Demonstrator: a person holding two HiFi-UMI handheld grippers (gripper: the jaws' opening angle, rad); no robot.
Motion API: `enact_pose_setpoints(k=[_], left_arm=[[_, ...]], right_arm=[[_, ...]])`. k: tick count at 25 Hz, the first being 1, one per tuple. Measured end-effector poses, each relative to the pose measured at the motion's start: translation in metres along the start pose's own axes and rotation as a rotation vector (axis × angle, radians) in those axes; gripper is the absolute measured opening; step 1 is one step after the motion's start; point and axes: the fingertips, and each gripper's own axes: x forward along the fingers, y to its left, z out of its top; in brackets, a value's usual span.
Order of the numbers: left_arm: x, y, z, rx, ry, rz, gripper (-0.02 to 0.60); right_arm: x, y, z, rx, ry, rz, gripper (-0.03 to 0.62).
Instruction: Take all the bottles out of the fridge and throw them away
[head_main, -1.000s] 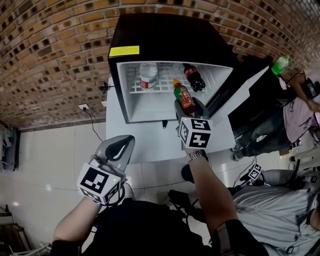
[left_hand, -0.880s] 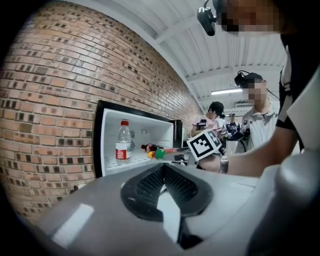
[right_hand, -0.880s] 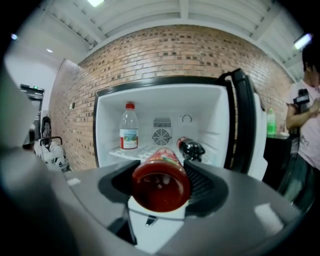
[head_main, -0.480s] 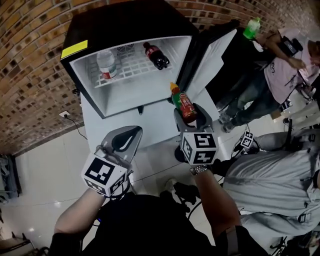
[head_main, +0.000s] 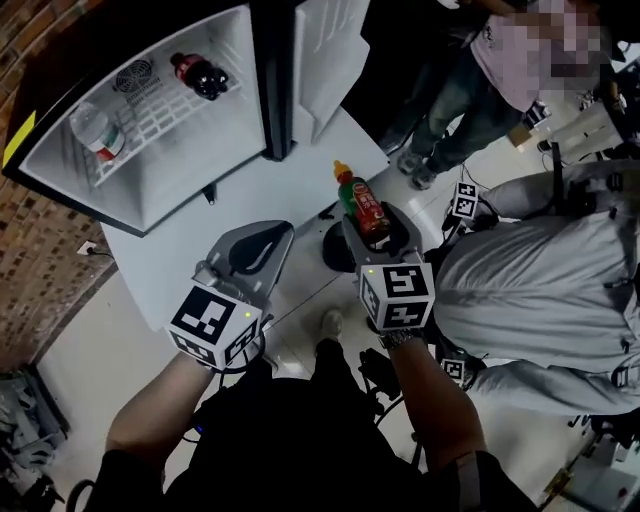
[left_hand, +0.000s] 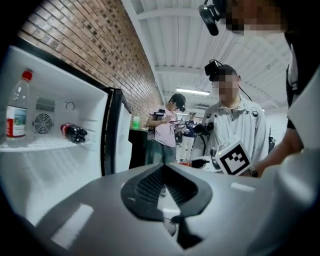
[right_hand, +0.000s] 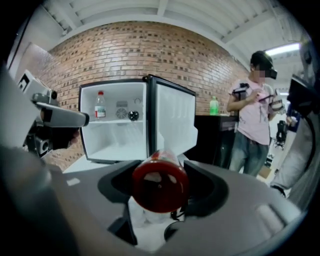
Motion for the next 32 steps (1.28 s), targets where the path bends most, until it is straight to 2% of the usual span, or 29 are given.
enact_pose_setpoints(k=[6, 11, 18, 23, 32], left_arm=[[0.054, -0.024, -0.028, 0.004, 0.069, -0.080, 0.003], [0.098, -0.035, -0.070, 0.014, 0.151, -0.112, 0.003], [0.152, -0.045, -0.146, -0.012, 0.253, -0.138, 0.003], [0.177, -0.044, -0.200, -0.037, 0.317, -0.140, 0.003], [0.226, -0.033, -0.240, -0.080, 0.373, -0.138, 0.003]], right_arm=[[-0.001, -0.040, -0.067, 0.053, 0.102, -0.060, 0.270], [0.011, -0.066, -0.133, 0.100, 0.203, -0.087, 0.270], [0.054, -0.089, -0.244, 0.123, 0.354, -0.069, 0.270], [0.092, -0.086, -0.326, 0.123, 0.450, -0.033, 0.270], [0.158, -0.111, -0.402, 0.105, 0.571, -0.010, 0.275]])
